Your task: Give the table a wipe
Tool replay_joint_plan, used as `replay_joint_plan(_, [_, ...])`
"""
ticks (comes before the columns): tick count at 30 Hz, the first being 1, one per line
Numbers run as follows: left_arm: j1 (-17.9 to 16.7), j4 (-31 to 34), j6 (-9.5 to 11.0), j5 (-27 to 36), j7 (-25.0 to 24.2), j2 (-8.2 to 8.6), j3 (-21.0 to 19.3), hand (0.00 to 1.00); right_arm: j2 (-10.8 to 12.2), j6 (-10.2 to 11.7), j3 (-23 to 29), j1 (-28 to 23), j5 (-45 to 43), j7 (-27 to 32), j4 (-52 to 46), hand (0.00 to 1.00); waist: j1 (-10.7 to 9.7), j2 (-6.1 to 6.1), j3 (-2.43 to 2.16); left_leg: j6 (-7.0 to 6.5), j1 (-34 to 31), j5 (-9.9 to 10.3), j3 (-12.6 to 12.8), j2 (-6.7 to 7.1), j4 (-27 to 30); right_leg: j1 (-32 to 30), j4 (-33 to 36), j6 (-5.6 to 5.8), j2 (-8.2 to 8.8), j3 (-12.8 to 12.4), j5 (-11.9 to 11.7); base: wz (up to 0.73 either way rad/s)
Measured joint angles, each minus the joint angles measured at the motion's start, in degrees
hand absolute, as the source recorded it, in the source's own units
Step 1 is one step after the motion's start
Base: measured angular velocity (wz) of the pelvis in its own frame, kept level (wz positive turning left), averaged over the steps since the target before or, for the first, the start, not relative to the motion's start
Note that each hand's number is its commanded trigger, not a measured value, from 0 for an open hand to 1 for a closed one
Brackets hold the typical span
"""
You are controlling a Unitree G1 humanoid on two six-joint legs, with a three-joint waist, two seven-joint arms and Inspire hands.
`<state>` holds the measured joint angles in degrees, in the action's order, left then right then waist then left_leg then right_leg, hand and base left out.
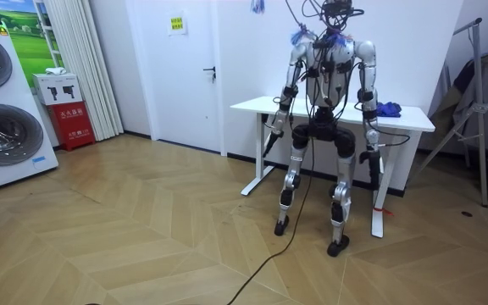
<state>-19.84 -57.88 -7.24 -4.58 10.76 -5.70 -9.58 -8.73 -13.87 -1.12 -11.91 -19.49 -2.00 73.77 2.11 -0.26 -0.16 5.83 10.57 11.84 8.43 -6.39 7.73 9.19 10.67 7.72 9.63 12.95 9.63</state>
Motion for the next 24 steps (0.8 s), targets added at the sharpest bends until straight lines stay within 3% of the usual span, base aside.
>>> replay_joint_plan(5, [0.26,0.01,-1.14,-0.06,0.02,0.01,1.59,0.00,0.00,-1.25,0.13,-0.22,0.09,0.02,-0.22,0.00,-0.23,-0.01,0.00,0.01,-0.01,0.02,-0.47,0.00,0.22,0.40,0.09,-0.01,0.00,0.22,-0.01,0.03])
replay_joint_plan(9, [0.44,0.14,-1.62,0.26,0.18,-0.01,1.89,0.00,0.01,-1.25,0.77,-0.50,3.32,3.27,-0.35,0.00,-0.40,-0.14,0.03,-0.01,0.69,0.02,-0.86,0.00,0.86,1.43,0.03,-0.01,0.00,0.49,0.00,0.05])
replay_joint_plan(13, [0.82,0.26,-2.17,0.54,0.41,-0.20,1.38,0.00,-0.12,-0.92,7.77,-0.08,9.05,8.99,-1.72,0.00,-0.66,-0.35,0.08,-0.04,0.70,0.06,-0.86,0.01,0.58,1.30,0.09,-0.01,-0.02,0.34,-0.01,-0.01])
replay_joint_plan(16, [0.59,0.43,-2.05,0.71,1.61,-0.33,0.49,0.00,-0.75,0.88,14.96,0.07,13.68,15.83,-5.00,0.00,-1.65,-0.64,0.18,-0.04,0.50,0.05,-0.68,0.02,0.63,0.67,0.13,-0.02,-0.09,-0.11,-0.01,-0.05])
replay_joint_plan(18, [0.06,0.44,-1.66,0.74,2.27,-0.55,-1.99,0.00,-1.51,3.86,20.99,0.27,17.93,21.70,-9.06,0.00,-3.05,-1.44,-0.04,-0.05,0.10,0.05,-0.44,0.02,0.68,-0.01,0.17,-0.03,-0.08,-0.35,0.00,-0.06])
replay_joint_plan(22, [-0.98,0.63,0.24,1.12,3.03,-2.72,-5.05,0.00,-5.64,8.88,27.41,1.99,28.42,30.24,-12.34,0.00,-4.88,-3.20,0.15,-0.07,-0.51,0.06,0.42,0.04,0.82,-1.29,0.14,-0.03,-0.17,-1.40,0.00,-0.10])
replay_joint_plan(24, [-0.98,0.65,1.44,1.27,3.36,-3.38,-7.03,0.00,-7.07,11.16,31.27,3.07,33.11,32.45,-12.21,0.00,-5.85,-4.14,0.00,-0.11,-1.38,0.08,0.66,0.04,0.77,-2.23,0.22,-0.06,-0.17,-1.62,-0.04,-0.07])
